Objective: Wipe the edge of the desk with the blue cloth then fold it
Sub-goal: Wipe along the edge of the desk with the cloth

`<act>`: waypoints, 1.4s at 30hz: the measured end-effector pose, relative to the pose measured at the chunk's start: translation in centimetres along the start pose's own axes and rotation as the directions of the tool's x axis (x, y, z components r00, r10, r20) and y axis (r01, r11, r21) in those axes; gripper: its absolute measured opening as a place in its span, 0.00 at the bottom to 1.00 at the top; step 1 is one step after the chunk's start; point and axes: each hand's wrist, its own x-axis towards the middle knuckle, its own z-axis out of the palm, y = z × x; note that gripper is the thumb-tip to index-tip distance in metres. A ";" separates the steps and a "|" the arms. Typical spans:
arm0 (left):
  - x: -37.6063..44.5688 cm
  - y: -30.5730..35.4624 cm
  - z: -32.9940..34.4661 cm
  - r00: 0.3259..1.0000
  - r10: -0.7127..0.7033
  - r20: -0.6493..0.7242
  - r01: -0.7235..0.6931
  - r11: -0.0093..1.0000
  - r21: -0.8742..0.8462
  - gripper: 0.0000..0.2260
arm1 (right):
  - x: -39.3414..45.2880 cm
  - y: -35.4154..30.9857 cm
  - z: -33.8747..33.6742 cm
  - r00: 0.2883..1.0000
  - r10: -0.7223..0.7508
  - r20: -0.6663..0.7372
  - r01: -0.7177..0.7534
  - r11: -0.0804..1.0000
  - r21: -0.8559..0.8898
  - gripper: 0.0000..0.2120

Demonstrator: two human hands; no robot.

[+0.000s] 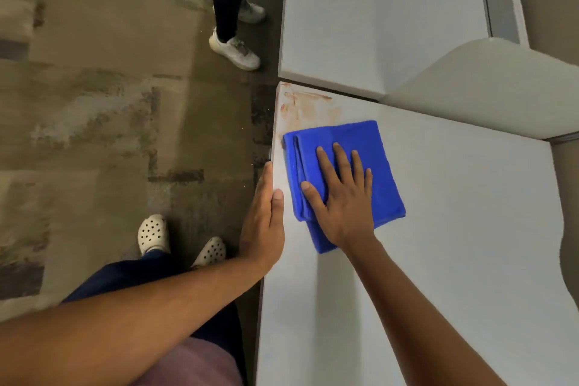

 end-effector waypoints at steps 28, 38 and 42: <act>-2.8 0.2 -0.1 0.998 0.018 0.060 -0.022 0.997 0.068 0.43 | 8.2 0.8 -1.7 1.000 -0.013 -0.021 0.013 1.000 -0.009 0.42; -2.5 -0.1 0.1 1.000 0.018 0.017 -0.018 1.000 -0.003 0.58 | 10.8 -5.9 -1.1 0.980 -0.197 -0.034 0.196 0.980 -0.031 0.29; -2.7 0.1 0.1 1.000 0.000 0.022 0.001 1.000 -0.031 0.58 | 6.7 -4.1 -0.2 0.948 -0.318 -0.016 0.318 0.948 0.006 0.29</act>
